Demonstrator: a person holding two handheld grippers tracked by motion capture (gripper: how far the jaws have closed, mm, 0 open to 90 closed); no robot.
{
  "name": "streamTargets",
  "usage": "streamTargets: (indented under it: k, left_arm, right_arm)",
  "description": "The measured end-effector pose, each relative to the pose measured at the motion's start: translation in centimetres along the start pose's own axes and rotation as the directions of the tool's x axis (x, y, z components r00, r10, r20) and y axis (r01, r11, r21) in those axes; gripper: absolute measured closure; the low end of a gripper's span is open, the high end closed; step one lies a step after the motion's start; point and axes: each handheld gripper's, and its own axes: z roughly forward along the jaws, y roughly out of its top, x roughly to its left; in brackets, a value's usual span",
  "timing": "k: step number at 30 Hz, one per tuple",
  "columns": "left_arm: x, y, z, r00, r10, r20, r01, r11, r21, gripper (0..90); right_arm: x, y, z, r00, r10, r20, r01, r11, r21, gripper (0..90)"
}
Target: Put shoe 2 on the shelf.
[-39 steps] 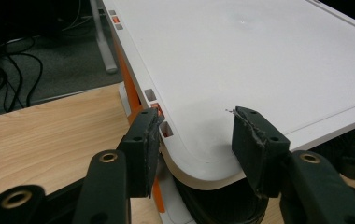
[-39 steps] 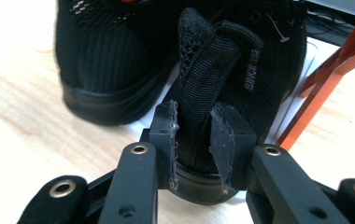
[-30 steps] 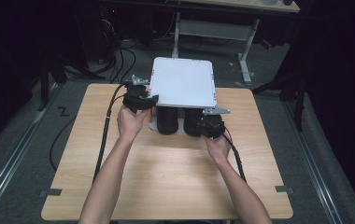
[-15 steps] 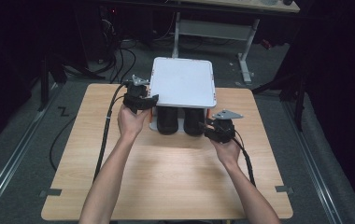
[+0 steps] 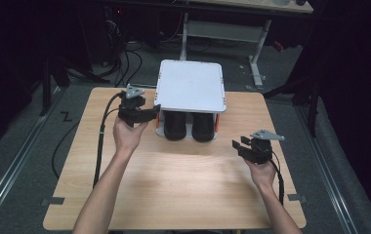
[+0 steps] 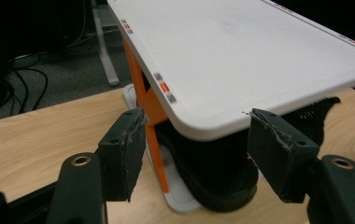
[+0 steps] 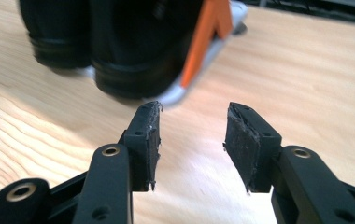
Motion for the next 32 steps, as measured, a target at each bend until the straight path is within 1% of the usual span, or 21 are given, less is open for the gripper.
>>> streamTargets:
  k: [1, 3, 5, 7, 8, 9, 10, 11, 12, 14, 15, 16, 17, 18, 19, 21, 22, 23, 24, 28, 32]
  left_arm:
    - [0.1, -0.3, -0.6, 1.0000, -0.003, 0.006, 0.003, 1.0000, -0.006, 37.5]
    - [0.6, -1.0, -1.9, 0.9999, -0.004, 0.009, 0.004, 1.0000, -0.002, 37.5]
    - [1.3, -2.2, -3.2, 0.9999, -0.011, 0.011, 0.011, 0.9999, 0.009, 37.1]
    - [2.1, -3.6, -4.3, 0.9999, -0.015, -0.001, 0.015, 0.9994, 0.031, 36.7]
    - [2.7, -4.5, -4.9, 0.9998, -0.017, -0.011, 0.018, 0.9992, 0.036, 36.7]
    - [3.5, -5.6, -5.5, 0.9995, -0.011, -0.031, 0.013, 0.9985, 0.053, 36.7]
    - [4.0, -6.3, -5.8, 0.9988, -0.005, -0.049, 0.008, 0.9977, 0.067, 36.6]
    - [4.7, -7.2, -6.2, 0.9975, -0.002, -0.071, 0.007, 0.9967, 0.080, 36.5]
    - [5.5, -8.3, -6.5, 0.9951, -0.002, -0.099, 0.011, 0.9958, 0.091, 36.5]
    - [6.7, -9.8, -6.8, 0.9886, 0.023, -0.149, -0.006, 0.9937, 0.112, 36.4]
    - [7.4, -10.7, -6.9, 0.9826, 0.034, -0.183, -0.011, 0.9920, 0.126, 36.4]
    - [7.9, -11.2, -6.9, 0.9793, 0.039, -0.199, -0.012, 0.9907, 0.136, 36.3]
    - [8.5, -11.9, -7.0, 0.9723, 0.059, -0.226, -0.025, 0.9884, 0.150, 35.7]
    - [8.8, -12.2, -7.0, 0.9694, 0.061, -0.238, -0.024, 0.9879, 0.153, 35.6]
    - [9.2, -12.6, -7.1, 0.9655, 0.064, -0.252, -0.023, 0.9866, 0.161, 35.3]
    - [9.9, -13.3, -7.1, 0.9586, 0.082, -0.273, -0.034, 0.9841, 0.174, 34.6]
    - [10.2, -13.6, -7.1, 0.9592, 0.074, -0.273, -0.027, 0.9848, 0.172, 34.0]
    - [10.3, -13.8, -7.2, 0.9621, 0.066, -0.265, -0.027, 0.9888, 0.147, 31.0]
    - [10.4, -13.8, -7.3, 0.9614, 0.062, -0.268, -0.026, 0.9907, 0.133, 31.4]
    - [10.4, -13.8, -7.4, 0.9593, 0.066, -0.275, -0.030, 0.9905, 0.135, 31.1]
    - [10.5, -13.8, -7.4, 0.9592, 0.061, -0.276, -0.025, 0.9909, 0.132, 29.9]
  right_arm:
    - [-0.3, -0.5, 0.0, 0.9999, 0.012, 0.003, -0.012, 1.000, 0.009, 54.2]
    - [-0.9, -1.3, 0.0, 0.9995, 0.030, 0.012, -0.030, 0.999, 0.023, 53.3]
    - [-1.2, -2.1, 0.0, 0.9991, 0.036, 0.023, -0.037, 0.999, 0.038, 52.2]
    - [-1.4, -2.9, 0.1, 0.9985, 0.036, 0.040, -0.038, 0.998, 0.055, 51.8]
    - [-1.5, -3.2, 0.2, 0.9984, 0.029, 0.048, -0.031, 0.998, 0.061, 51.6]
    - [-1.6, -3.6, 0.3, 0.9978, 0.026, 0.062, -0.031, 0.997, 0.075, 51.6]
    - [-1.7, -4.0, 0.4, 0.9972, 0.020, 0.072, -0.027, 0.996, 0.088, 51.5]
    - [-1.8, -4.2, 0.4, 0.9967, 0.026, 0.077, -0.033, 0.995, 0.096, 51.3]
    - [-1.9, -4.5, 0.5, 0.9963, 0.026, 0.082, -0.035, 0.994, 0.108, 51.1]
    - [-2.0, -5.0, 0.7, 0.9947, 0.025, 0.100, -0.037, 0.991, 0.126, 50.2]
    - [-2.1, -5.2, 0.8, 0.9944, 0.023, 0.103, -0.037, 0.991, 0.132, 49.3]
    - [-2.1, -5.4, 1.0, 0.9937, 0.021, 0.111, -0.037, 0.989, 0.144, 48.5]
    - [-2.2, -5.6, 1.1, 0.9931, 0.016, 0.116, -0.034, 0.988, 0.151, 47.8]
    - [-2.1, -5.8, 1.3, 0.9921, 0.009, 0.125, -0.029, 0.986, 0.162, 46.1]
    - [-2.2, -6.0, 1.3, 0.9925, 0.018, 0.121, -0.035, 0.989, 0.145, 45.4]
    - [-2.2, -6.1, 1.3, 0.9915, 0.025, 0.128, -0.043, 0.989, 0.138, 43.7]
    - [-2.2, -6.1, 1.2, 0.9914, 0.026, 0.128, -0.044, 0.989, 0.139, 42.9]
    - [-2.3, -6.1, 1.2, 0.9913, 0.026, 0.129, -0.044, 0.989, 0.139, 41.8]
    - [-2.3, -6.1, 1.3, 0.9908, 0.029, 0.132, -0.048, 0.989, 0.139, 40.5]
    - [-2.3, -6.1, 1.3, 0.9899, 0.036, 0.137, -0.056, 0.988, 0.142, 38.5]
    - [-2.3, -6.1, 1.3, 0.9898, 0.036, 0.138, -0.056, 0.988, 0.142, 38.5]
